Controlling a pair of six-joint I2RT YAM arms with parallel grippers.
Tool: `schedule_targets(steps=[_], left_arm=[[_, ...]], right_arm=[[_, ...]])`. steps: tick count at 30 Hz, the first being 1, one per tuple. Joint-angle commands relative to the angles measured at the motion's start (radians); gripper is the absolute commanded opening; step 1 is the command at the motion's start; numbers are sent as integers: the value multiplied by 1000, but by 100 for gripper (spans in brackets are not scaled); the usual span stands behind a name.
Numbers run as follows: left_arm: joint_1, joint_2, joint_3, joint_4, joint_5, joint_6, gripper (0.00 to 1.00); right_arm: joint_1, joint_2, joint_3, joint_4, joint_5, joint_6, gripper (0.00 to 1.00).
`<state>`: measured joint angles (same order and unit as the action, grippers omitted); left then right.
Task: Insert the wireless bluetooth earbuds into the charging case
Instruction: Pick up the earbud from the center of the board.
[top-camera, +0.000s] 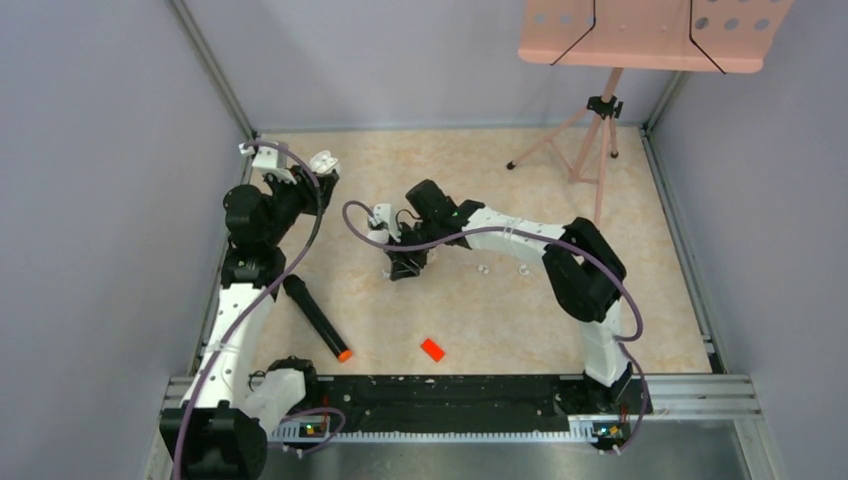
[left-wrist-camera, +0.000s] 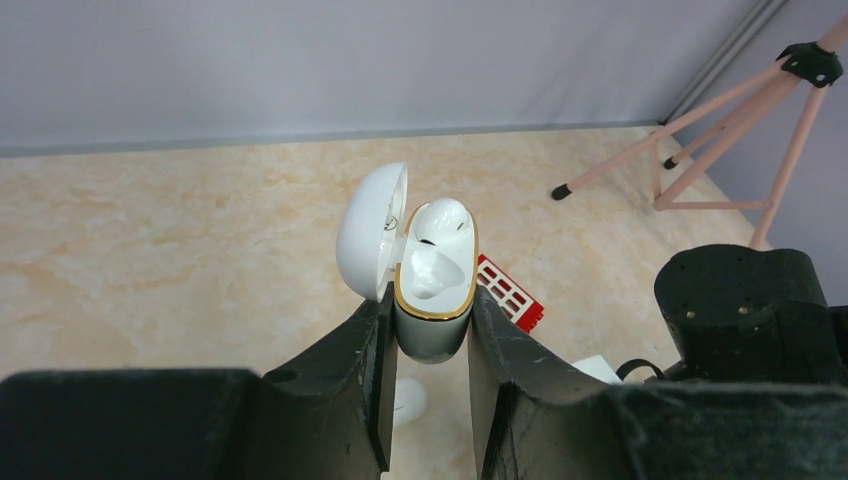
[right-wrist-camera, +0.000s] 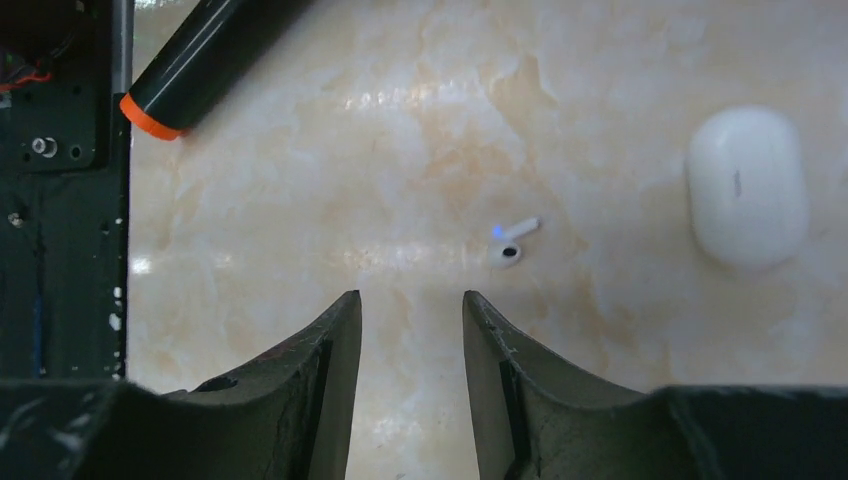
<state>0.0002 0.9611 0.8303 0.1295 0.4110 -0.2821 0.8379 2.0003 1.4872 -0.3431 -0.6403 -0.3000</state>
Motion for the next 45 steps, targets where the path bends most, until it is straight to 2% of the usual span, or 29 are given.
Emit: schedule_targets(steps=[1, 6, 13, 27, 45], left_arm=[[32, -48, 63, -26, -10, 49, 0], [47, -67, 67, -27, -9, 43, 0], [65, -68, 68, -12, -11, 22, 0], [81, -62, 50, -8, -9, 3, 0], [89, -60, 40, -11, 1, -7, 0]], right_arm=[[3, 66, 151, -5, -121, -357, 41], [19, 151, 269, -199, -131, -586, 41], [40, 137, 209, -222, -87, -822, 40], [73, 192, 208, -189, 13, -901, 38], [82, 234, 223, -170, 42, -902, 36]])
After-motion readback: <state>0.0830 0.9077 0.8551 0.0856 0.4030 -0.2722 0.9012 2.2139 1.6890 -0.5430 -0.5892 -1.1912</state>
